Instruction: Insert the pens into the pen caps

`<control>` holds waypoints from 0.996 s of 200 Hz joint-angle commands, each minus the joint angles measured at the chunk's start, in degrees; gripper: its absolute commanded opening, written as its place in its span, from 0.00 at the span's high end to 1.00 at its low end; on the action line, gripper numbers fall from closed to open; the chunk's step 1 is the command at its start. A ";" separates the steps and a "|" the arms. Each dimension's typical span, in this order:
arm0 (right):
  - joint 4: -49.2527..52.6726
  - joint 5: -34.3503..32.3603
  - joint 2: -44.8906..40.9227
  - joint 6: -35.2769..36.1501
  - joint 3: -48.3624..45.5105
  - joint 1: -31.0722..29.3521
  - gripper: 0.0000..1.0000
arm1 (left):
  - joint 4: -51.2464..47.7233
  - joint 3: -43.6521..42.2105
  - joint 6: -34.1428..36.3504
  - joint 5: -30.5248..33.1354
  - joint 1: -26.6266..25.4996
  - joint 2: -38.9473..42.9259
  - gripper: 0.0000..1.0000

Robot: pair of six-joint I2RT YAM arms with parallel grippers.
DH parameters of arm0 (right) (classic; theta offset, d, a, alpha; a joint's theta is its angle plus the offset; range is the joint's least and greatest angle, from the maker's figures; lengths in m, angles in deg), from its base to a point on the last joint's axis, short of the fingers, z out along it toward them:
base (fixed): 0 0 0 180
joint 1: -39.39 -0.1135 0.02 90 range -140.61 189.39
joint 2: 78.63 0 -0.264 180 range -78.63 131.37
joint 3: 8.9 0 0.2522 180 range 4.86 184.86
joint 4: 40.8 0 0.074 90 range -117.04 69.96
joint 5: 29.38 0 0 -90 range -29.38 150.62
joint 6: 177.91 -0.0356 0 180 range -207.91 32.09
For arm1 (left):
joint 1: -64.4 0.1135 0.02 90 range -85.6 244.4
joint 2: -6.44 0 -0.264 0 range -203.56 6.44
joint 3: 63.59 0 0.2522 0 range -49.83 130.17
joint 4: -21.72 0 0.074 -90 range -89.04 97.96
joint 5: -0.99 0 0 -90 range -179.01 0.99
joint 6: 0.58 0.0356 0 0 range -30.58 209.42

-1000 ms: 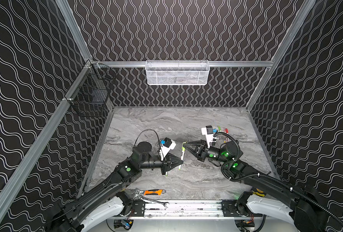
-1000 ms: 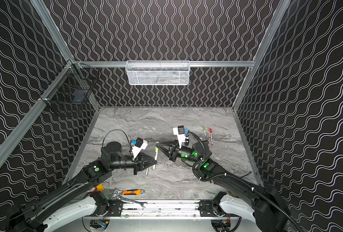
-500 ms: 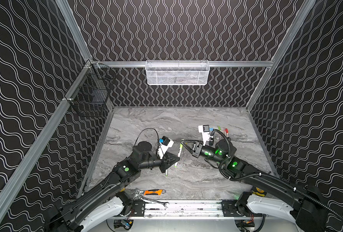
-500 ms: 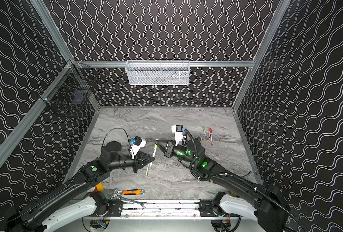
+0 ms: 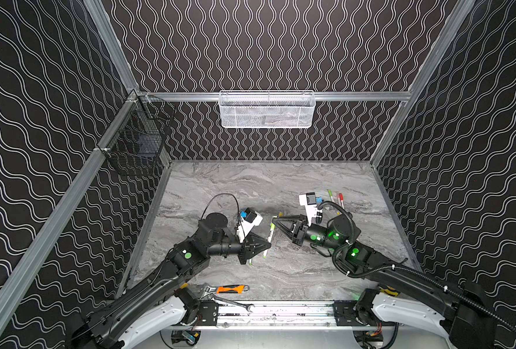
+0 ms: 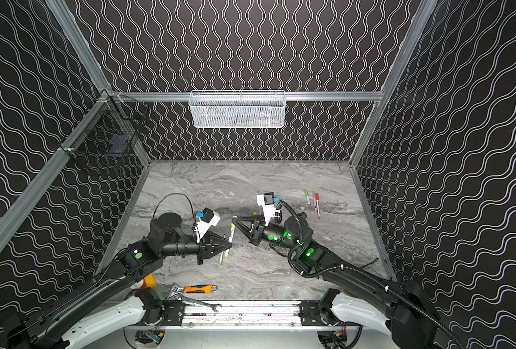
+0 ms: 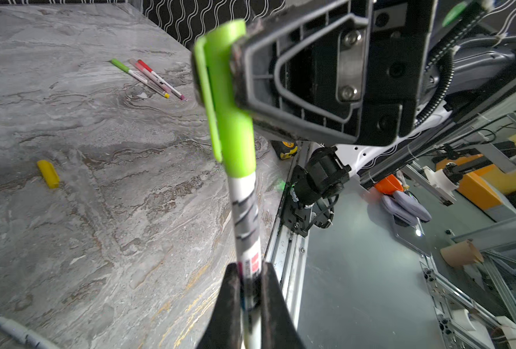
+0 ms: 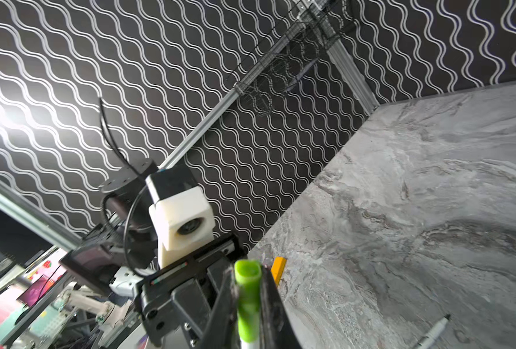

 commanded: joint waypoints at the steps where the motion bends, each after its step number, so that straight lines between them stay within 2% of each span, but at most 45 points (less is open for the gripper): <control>1: 7.31 11.19 -0.50 -2.42 -0.97 -0.05 0.96 | 26.40 1.71 1.61 0.06 0.45 -0.46 1.00; 13: 5.37 9.62 -0.68 -4.24 -0.11 0.06 0.96 | 27.74 1.54 0.68 -1.04 0.46 -1.09 0.97; 52: -0.36 5.16 0.94 -10.09 2.69 1.21 0.97 | 28.45 2.24 -0.50 -3.51 0.38 -2.73 0.54; 73: -1.79 2.91 0.84 -11.61 2.48 2.80 0.97 | 27.16 1.72 -0.05 -2.72 0.37 -1.72 0.36; 105: -3.39 6.32 0.77 -12.75 3.03 7.37 0.96 | 24.14 1.18 0.85 -0.75 0.40 -0.27 0.15; 133: -2.36 9.41 0.07 -9.77 4.79 8.95 0.96 | 22.84 1.17 1.09 -1.63 0.37 -1.07 0.14; 165: -6.73 15.11 -0.21 -7.00 5.42 9.05 0.96 | 21.28 1.84 1.02 -4.02 0.38 -4.24 0.16; 178: -8.14 16.67 -0.38 -5.99 5.28 9.05 0.96 | 20.94 2.48 1.08 -5.67 0.38 -5.61 0.20; 199: -10.78 17.59 -1.00 -4.94 4.38 9.05 0.96 | 21.53 3.12 0.67 -9.06 0.15 -7.33 0.33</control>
